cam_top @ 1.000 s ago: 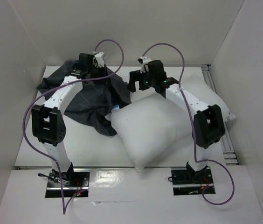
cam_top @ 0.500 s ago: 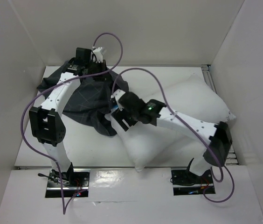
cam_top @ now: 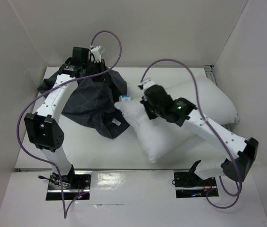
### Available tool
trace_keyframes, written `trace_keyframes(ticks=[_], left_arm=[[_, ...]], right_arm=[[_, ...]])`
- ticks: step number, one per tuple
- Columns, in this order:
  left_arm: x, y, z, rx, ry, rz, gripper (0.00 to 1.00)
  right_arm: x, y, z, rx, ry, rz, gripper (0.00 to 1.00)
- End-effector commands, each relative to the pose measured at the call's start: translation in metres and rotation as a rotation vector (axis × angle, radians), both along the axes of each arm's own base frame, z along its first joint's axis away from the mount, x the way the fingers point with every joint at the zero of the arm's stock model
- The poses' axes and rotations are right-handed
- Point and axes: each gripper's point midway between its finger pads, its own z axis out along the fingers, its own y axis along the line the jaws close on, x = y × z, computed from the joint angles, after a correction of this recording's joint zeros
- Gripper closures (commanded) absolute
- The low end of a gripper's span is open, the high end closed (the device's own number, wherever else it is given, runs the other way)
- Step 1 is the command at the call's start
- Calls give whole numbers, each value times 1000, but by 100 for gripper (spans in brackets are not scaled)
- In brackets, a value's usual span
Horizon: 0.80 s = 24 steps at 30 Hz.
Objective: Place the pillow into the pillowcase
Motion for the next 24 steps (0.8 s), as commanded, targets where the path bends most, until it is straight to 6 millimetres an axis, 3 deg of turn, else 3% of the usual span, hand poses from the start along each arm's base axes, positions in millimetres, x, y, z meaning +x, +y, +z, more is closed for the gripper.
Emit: trace_keyframes(ticks=[1,2,6,9,12,17,18,19,21,24], left_arm=[[-9,0,38,-32,-82,-18,100],[-8,0,34,-30,-73,-17,100],[-8,-4,31,-42,-60,-36,100],[-5,-4,28,-42,-60,-36,100],[-3,-5,28,-42,-60,-36,100],[1,-3,31,-50,-68,-37,100],[5,-1,34,-57,-73,-36,100],[8,1,28,-62,-57,-38,100],[10,0,37,-88,-71,-60,100],[10,-2,25,-91,-41,-81,100]], right_arm=[[12,-43,36,16,-44,-93,100],[12,-49,55,47,-77,-95,100],[19,-66,97,151,-156,-116,100],[24,-67,112,211,-166,-95,100],[18,-58,112,242,-140,-34,100],[-5,-34,78,260,18,108,100],[-14,-23,58,235,86,147,100],[-20,-17,49,228,115,172,100],[-36,1,29,212,188,208,100],[-40,19,20,198,174,217,100]])
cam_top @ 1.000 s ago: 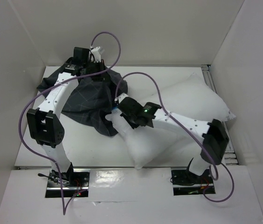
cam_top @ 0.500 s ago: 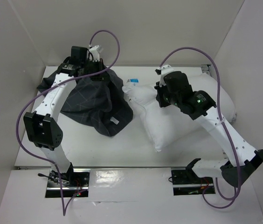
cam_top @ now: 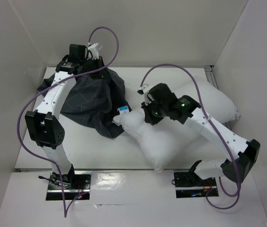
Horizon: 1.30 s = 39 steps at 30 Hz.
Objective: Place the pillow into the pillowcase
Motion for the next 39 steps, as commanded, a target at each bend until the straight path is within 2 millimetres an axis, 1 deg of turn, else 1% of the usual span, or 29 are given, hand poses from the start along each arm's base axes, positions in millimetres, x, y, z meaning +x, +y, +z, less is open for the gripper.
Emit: trace_keyframes(ticks=[1,3,4,6,8,9,10,11,13,14,15,16,17,18,19,21,22,23,24,25,28,29,32,33,34,35,36,38,39], left_arm=[[3,-5,13,-40,-33,-51,100],[0,-5,13,-40,-31,-51,100],[-1,-5,8,-38,-19,-50,100],[-5,-3,14,-34,-34,-42,100],[-7,-2,15,-34,-34,-42,100],[-7,-2,15,-34,-34,-42,100],[-9,-2,20,-35,-46,-42,100],[-11,-2,15,-33,-28,-42,100],[-17,-1,24,-35,-46,-42,100],[-18,-1,20,-34,-37,-42,100],[-21,0,27,-36,-52,-42,100],[-23,0,27,-36,-50,-42,100],[-25,0,31,-37,-59,-42,100],[-30,0,35,-38,-70,-56,100],[-32,-1,36,-46,-69,-67,100],[-38,0,40,-40,-79,-72,100],[-38,0,40,-40,-80,-73,100],[-42,-3,35,-38,-58,-81,100],[-45,-3,38,-32,-68,-87,100],[-45,-2,38,-32,-68,-87,100],[-50,-5,35,-24,-55,-101,100],[-49,-4,30,-16,-45,-91,100],[-48,-5,28,-3,-47,-83,100],[-48,-5,28,2,-53,-87,100],[-48,-5,28,2,-53,-87,100],[-51,-6,27,-2,-42,-95,100],[-53,-7,28,-11,-40,-107,100],[-52,-7,32,-13,-51,-107,100],[-52,-7,32,-13,-51,-107,100]], right_arm=[[-10,35,4,75,3,58,100],[-5,48,5,99,0,66,100],[-2,52,7,109,-1,60,100],[0,65,-5,113,32,61,100],[11,75,-2,139,27,33,100],[16,77,-6,150,50,-28,100],[24,85,-6,173,47,-54,100],[29,86,-10,176,56,-93,100],[48,90,-6,209,46,-221,100],[55,89,-5,210,34,-271,100],[67,80,-6,182,1,-347,100],[72,77,-11,170,12,-412,100],[83,74,-2,189,-10,-453,100],[92,67,0,183,-28,-505,100],[95,66,6,204,-35,-540,100],[111,61,15,229,-75,-627,100],[114,60,20,235,-89,-636,100],[119,62,22,257,-95,-663,100],[125,58,23,262,-102,-695,100],[127,58,30,278,-114,-710,100],[137,58,35,305,-119,-756,100],[140,52,37,312,-120,-784,100],[141,49,35,322,-116,-784,100],[146,40,36,332,-115,-801,100],[148,38,29,327,-105,-803,100],[147,43,30,343,-94,-786,100],[151,39,32,351,-101,-797,100],[152,47,36,379,-94,-762,100],[149,59,36,394,-78,-728,100]])
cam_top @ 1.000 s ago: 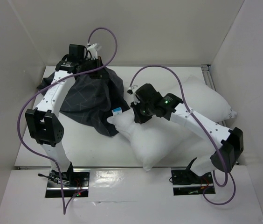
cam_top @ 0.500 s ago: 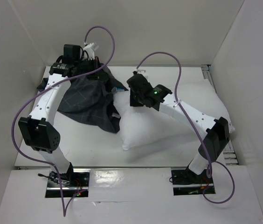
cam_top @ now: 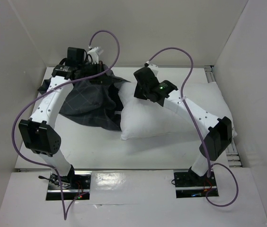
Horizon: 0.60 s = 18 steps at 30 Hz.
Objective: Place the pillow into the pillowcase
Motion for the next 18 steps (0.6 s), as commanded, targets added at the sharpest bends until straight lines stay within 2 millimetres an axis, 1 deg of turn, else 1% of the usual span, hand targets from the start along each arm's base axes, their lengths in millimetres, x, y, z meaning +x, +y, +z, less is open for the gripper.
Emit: trace_keyframes(ticks=[1,2,3,4,6,7,8,9,10,11,13,14,15,16,17,18], left_arm=[[-8,-7,25,-16,-80,-52,100],[-7,-8,28,-18,-89,-53,100],[-7,-12,24,-16,-79,-62,100],[-6,-12,28,-18,-88,-62,100],[-4,-17,23,-22,-70,-66,100],[-4,-17,23,-22,-70,-66,100],[-2,-17,19,-20,-61,-66,100],[-2,-17,19,-20,-60,-66,100],[1,-18,19,-20,-60,-66,100],[1,-18,19,-20,-60,-66,100],[1,-18,19,-20,-60,-66,100],[-3,-17,20,-20,-62,-66,100],[-2,-15,15,-10,-53,-55,100],[-2,-13,19,-4,-65,-44,100],[-4,-11,19,4,-68,-34,100],[-3,-9,14,14,-61,-24,100]], right_arm=[[8,27,30,108,-92,29,100],[6,36,31,111,-94,45,100],[1,43,29,105,-85,62,100],[-7,50,19,90,-61,71,100],[-16,55,6,77,-34,82,100],[-17,54,4,86,-31,74,100],[-23,58,4,97,-30,94,100],[-30,60,-8,85,-6,101,100],[-35,62,-12,85,3,105,100],[-39,66,-12,85,4,117,100],[-38,71,-12,95,5,126,100],[-36,73,-10,99,1,126,100],[-36,80,-7,102,0,136,100],[-40,83,-3,95,-4,153,100],[-38,85,-4,87,-6,159,100],[-38,87,1,99,-10,166,100]])
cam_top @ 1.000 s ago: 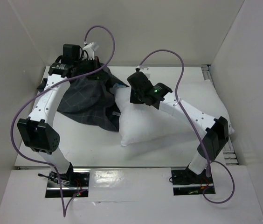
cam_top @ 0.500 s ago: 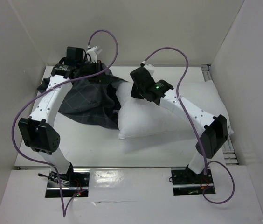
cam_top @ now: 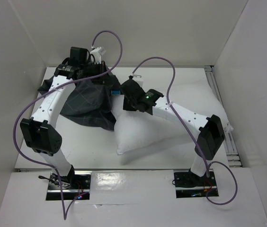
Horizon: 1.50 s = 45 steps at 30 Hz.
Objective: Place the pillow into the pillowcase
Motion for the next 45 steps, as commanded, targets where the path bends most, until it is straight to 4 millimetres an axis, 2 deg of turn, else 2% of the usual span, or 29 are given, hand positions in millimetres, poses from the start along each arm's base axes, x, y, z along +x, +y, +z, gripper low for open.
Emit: trace_keyframes(ticks=[1,7,8,9,13,17,19,20,22,24,25,28,32,34,36,37,38,39,41,42,44,45], left_arm=[[-4,3,18,7,-71,-1,100],[-10,0,12,-4,-48,-20,100],[-10,0,12,-4,-48,-20,100],[-12,1,17,-6,-59,-20,100],[-11,5,15,14,-63,6,100],[-11,5,15,14,-63,6,100],[-11,5,15,14,-63,6,100],[-9,8,10,29,-57,23,100],[-7,13,12,44,-64,55,100],[-5,17,15,33,-65,86,100],[-4,24,18,32,-73,103,100],[-3,25,29,14,-101,99,100],[-7,29,38,4,-120,101,100],[-11,28,39,-2,-121,92,100],[-14,27,34,0,-106,77,100],[-18,26,39,-10,-115,66,100],[-22,24,40,-20,-113,53,100],[-23,24,35,-18,-100,52,100],[-33,22,35,-30,-89,33,100],[-37,23,35,-30,-88,33,100],[-42,26,29,-15,-77,38,100],[-47,27,33,-16,-82,38,100]], right_arm=[[8,35,43,141,-80,42,100],[10,72,55,187,-98,121,100],[12,74,51,168,-94,129,100],[11,81,59,178,-111,147,100],[11,84,70,200,-123,154,100],[1,93,68,208,-113,187,100],[1,96,59,190,-98,201,100],[-2,95,56,184,-82,210,100],[-9,96,47,158,-57,222,100],[-17,89,38,122,-44,216,100],[-24,76,25,86,-23,208,100],[-36,55,8,49,8,192,100],[-42,54,1,36,35,216,100],[-39,58,0,26,29,227,100],[-28,64,10,16,-15,230,100],[-20,65,16,12,-36,237,100],[-15,71,13,2,-42,247,100],[-2,75,32,25,-77,240,100],[19,74,46,24,-117,234,100],[32,81,62,48,-153,228,100],[54,72,65,41,-160,192,100],[64,68,87,67,-202,179,100]])
